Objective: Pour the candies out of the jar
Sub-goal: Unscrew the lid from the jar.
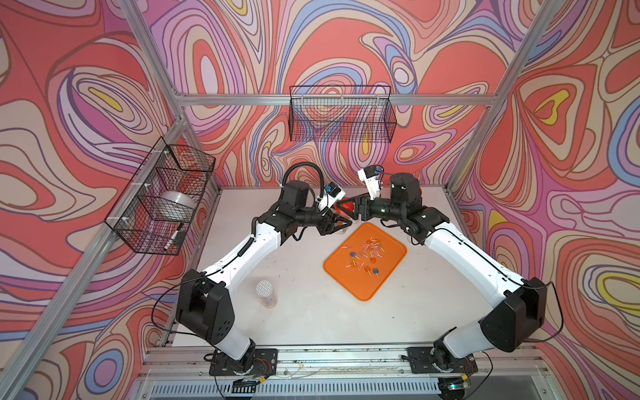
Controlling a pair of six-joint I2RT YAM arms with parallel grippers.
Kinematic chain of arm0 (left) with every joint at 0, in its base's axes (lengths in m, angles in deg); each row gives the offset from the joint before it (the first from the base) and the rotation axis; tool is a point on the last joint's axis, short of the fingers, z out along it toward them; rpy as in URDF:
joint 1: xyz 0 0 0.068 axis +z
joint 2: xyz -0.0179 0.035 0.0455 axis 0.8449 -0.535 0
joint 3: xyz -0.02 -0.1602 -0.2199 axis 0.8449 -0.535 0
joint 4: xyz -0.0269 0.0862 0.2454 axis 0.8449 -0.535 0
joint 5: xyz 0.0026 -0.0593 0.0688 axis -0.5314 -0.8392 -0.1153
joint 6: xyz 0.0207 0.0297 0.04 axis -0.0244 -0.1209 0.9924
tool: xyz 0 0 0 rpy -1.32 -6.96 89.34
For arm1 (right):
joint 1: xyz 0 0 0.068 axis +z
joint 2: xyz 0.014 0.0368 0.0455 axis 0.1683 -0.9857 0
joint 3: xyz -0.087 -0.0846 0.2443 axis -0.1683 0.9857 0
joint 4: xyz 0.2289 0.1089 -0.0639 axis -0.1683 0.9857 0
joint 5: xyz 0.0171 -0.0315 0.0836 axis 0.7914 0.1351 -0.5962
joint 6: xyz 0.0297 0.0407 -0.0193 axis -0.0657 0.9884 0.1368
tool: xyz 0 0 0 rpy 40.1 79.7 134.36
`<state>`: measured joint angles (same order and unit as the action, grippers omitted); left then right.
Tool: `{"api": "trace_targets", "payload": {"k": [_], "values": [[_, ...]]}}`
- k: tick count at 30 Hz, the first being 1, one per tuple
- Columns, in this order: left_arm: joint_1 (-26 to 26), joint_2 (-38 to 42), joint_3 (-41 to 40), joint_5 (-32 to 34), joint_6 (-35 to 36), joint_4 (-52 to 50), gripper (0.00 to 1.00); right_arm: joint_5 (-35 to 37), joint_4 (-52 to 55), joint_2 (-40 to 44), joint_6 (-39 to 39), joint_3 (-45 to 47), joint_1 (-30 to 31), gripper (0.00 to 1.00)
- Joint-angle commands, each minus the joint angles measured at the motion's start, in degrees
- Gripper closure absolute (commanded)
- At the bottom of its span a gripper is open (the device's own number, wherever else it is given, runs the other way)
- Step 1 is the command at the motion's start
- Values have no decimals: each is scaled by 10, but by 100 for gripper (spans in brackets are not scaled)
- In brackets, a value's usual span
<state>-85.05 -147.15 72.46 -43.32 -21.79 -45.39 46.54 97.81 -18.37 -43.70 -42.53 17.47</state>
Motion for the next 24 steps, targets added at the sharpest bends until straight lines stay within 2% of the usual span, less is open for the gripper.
{"api": "trace_targets", "payload": {"k": [1, 5, 9, 12, 15, 20, 24], "values": [[8, 22, 26, -122, 14, -2, 100, -166, 25, 28, -91, -2, -13, 57], [10, 32, 26, -150, 15, 0, 100, -219, 15, 32, -90, 7, -22, 60], [11, 30, 33, -179, 15, -5, 100, -229, 49, 25, -115, -7, -25, 61], [12, 29, 36, -173, 17, -10, 100, -220, 50, 20, -108, -13, -27, 59], [12, 27, 36, -149, 16, -13, 100, -185, 36, 15, -77, -21, -28, 53], [11, 25, 35, -102, 22, -24, 100, -111, 21, 16, -38, -27, -28, 35], [11, 22, 33, -79, 25, -25, 100, -58, 26, 17, -8, -37, -28, 25]]}}
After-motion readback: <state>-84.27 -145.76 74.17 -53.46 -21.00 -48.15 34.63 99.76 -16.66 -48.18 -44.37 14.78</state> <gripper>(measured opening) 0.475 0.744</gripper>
